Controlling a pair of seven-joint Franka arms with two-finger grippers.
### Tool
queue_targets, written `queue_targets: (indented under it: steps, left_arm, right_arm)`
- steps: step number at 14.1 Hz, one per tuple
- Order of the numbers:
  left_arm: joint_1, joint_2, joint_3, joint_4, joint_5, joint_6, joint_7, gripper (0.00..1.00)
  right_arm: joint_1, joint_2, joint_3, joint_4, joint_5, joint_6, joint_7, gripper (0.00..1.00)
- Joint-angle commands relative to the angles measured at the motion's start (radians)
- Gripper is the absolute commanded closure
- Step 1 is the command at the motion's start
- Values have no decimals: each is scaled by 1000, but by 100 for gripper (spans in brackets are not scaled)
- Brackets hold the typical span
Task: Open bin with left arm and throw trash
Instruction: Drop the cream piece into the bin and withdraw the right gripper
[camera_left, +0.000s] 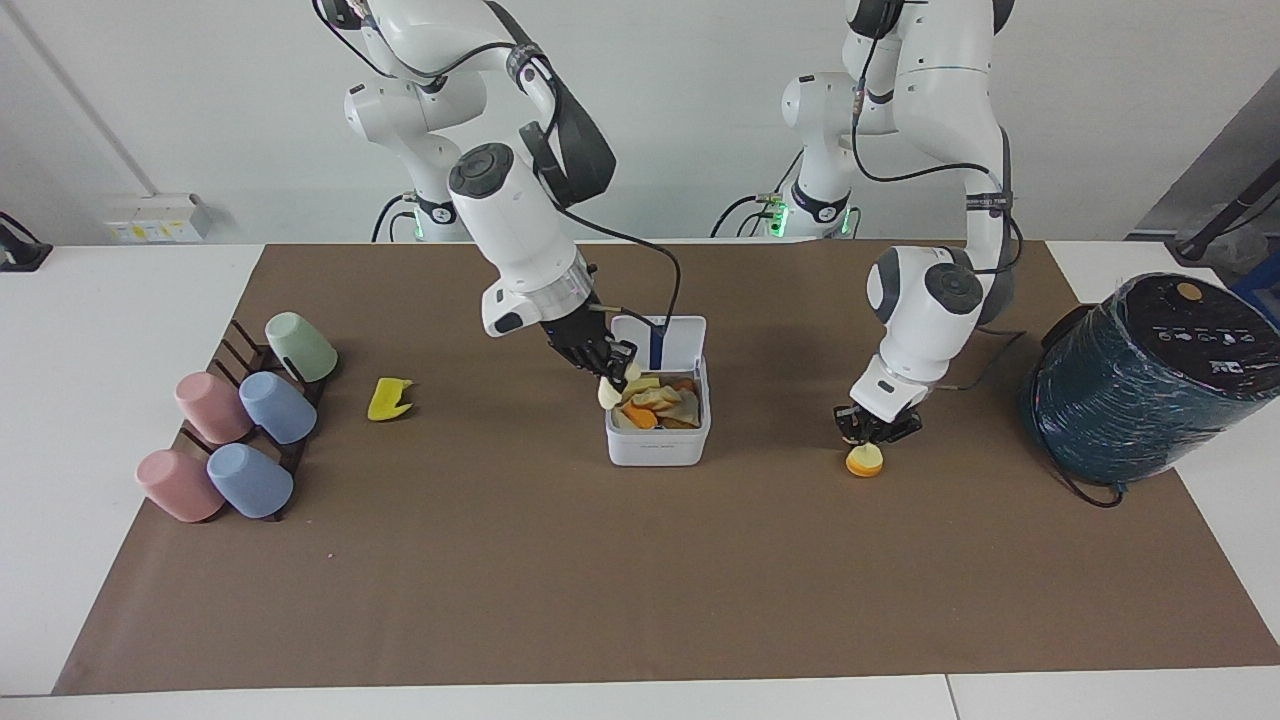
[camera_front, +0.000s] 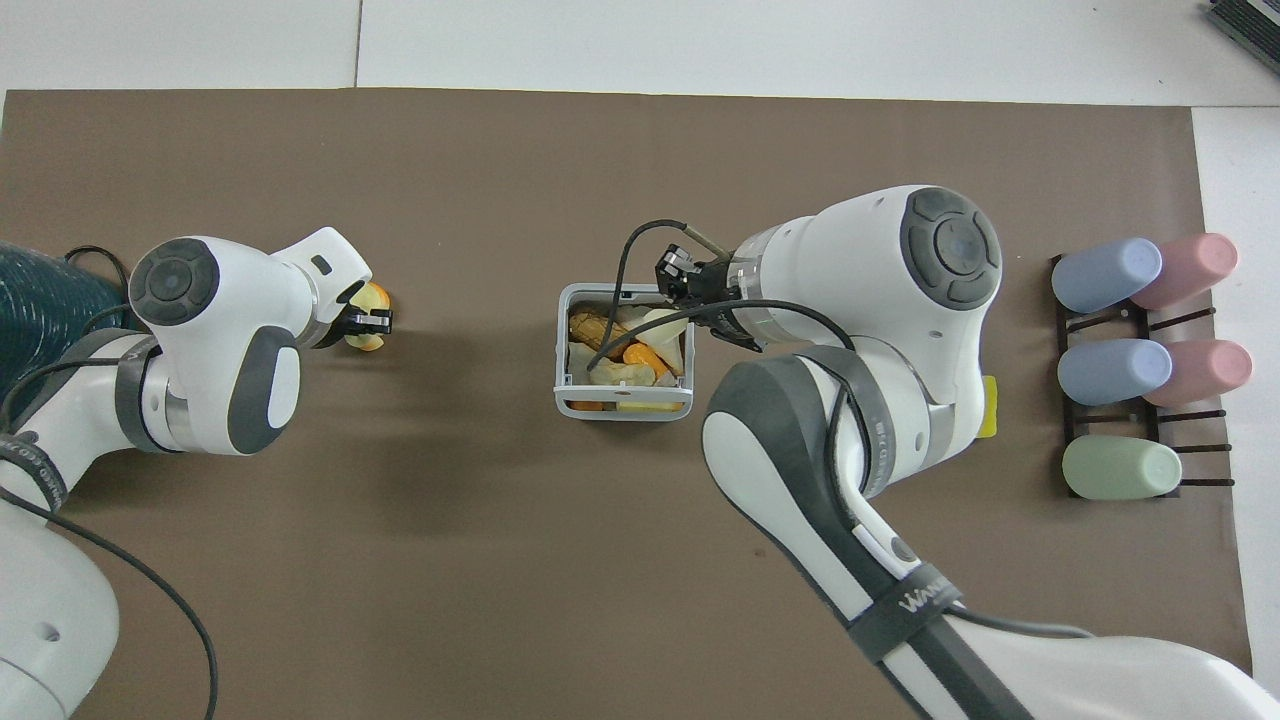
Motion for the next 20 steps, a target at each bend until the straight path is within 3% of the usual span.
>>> queue_targets:
  steps: [1,3,4,6,10,14,18,20]
  left_arm:
    - [8,5,1,79,15,-87,9,100]
    - [8,7,1,156,14,-184,7,100]
    - [8,7,1,184,14,-232,6,100]
    - [8,6,1,242,14,-313,0,100]
    - [-3,-2,1,328,12,-443,-8,100]
    - [-9,-7,1,338,11,-459,-14,100]
    - [-47,-7,-10,354,6,-464,-135,100]
    - [-84,-7,-10,362,3,-464,-206,100]
  right_arm:
    - [46,69,-2,27,41,87,51,100]
    - [64,77,-2,7,38,121,36,100]
    - [66,75,-2,-2,38,121,24,78]
    - [66,72,-3,-12,38,116,-19,0]
    - [66,72,-3,-7,24,116,-20,0]
    - [64,55,-12,0,-10,87,-21,0]
    - [-30,-34,-14,2,-317,-54,-30,0]
    - [-89,-58,-14,0,-398,-127,-143,0]
